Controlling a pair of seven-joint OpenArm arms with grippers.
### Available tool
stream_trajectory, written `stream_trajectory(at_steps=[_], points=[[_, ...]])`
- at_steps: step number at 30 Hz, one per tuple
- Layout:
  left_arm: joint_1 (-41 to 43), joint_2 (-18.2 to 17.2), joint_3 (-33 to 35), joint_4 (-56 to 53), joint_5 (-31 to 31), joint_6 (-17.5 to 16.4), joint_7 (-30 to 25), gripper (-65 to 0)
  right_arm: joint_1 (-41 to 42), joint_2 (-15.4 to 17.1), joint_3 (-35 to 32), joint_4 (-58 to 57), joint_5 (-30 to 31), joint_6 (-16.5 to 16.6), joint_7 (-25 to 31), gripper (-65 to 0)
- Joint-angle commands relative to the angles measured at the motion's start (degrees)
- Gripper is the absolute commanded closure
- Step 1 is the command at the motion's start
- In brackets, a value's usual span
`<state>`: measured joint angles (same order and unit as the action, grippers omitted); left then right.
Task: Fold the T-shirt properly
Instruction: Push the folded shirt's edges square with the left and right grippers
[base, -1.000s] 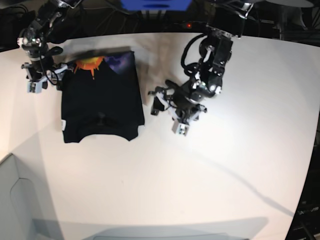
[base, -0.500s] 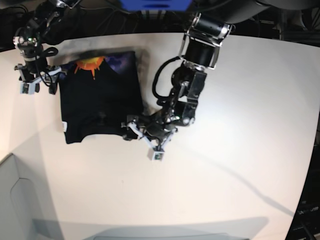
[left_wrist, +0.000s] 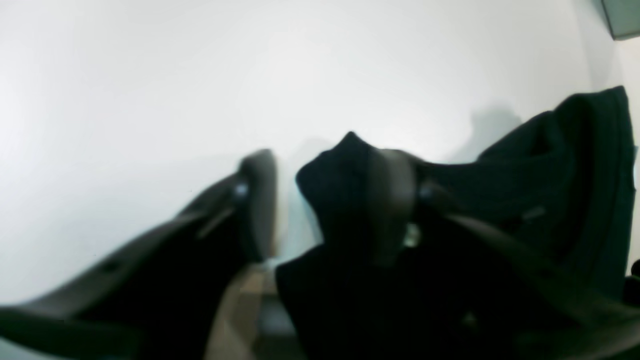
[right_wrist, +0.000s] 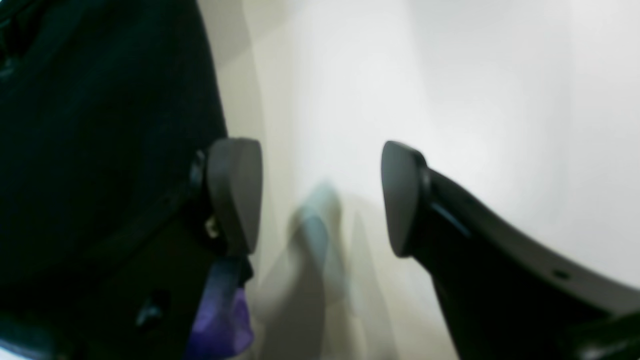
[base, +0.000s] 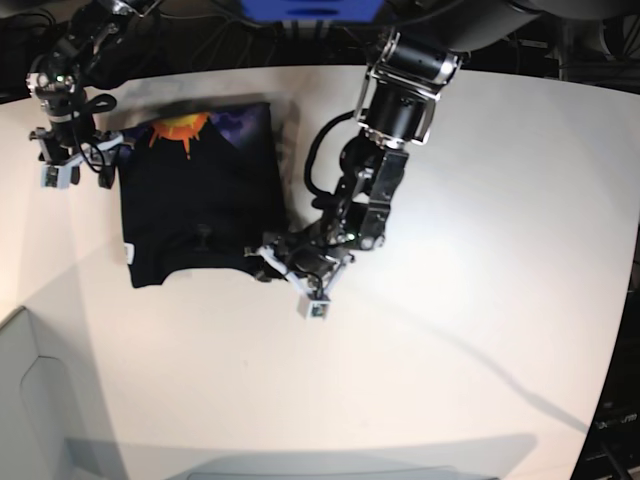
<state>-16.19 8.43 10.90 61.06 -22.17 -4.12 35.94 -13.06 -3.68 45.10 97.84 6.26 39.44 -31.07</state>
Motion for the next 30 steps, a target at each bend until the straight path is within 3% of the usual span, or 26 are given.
stream_trajectory(at_steps=[1, 7, 11, 15, 19, 22, 24, 30], points=[[-1.71, 0.57, 0.05, 0.35, -0.38, -0.23, 0.41, -24.6, 0.18, 0.39, 0.13, 0.84, 0.81, 0.56, 1.14, -38.1], [-2.32, 0.57, 0.14, -0.79, -1.61, -0.23, 0.41, -16.2, 0.09, 0.39, 0.13, 0.84, 0.81, 0.56, 1.05, -38.1], [-4.25, 0.57, 0.31, -5.54, -5.47, -0.23, 0.41, -0.2, -0.17, 0.39, 0.13, 0.75, 0.81, 0.56, 0.87, -38.1], [-4.34, 0.57, 3.3, -5.19, -8.55, -0.14, 0.41, 0.0, -0.26, 0.39, 0.13, 0.75, 0.81, 0.56, 0.87, -38.1], [-2.41, 0.57, 3.83, 4.74, -11.63, 0.47, 1.37, 0.0, -0.26, 0.39, 0.13, 1.01, 0.81, 0.56, 0.87, -38.1], [-0.3, 0.57, 3.65, 12.48, -12.42, 3.64, 3.48, 0.0, -0.26, 0.39, 0.13, 1.1, 0.81, 0.56, 0.78, -38.1], [0.76, -0.65, 3.83, 16.7, -12.51, 5.48, 4.54, 0.0, -0.26, 0.39, 0.13, 1.1, 0.81, 0.56, 0.78, -38.1], [5.15, -3.63, 3.48, 21.89, -12.51, 5.92, 5.16, 0.0, -0.17, -0.32, 0.13, 1.01, 0.81, 0.56, 0.78, -38.1]])
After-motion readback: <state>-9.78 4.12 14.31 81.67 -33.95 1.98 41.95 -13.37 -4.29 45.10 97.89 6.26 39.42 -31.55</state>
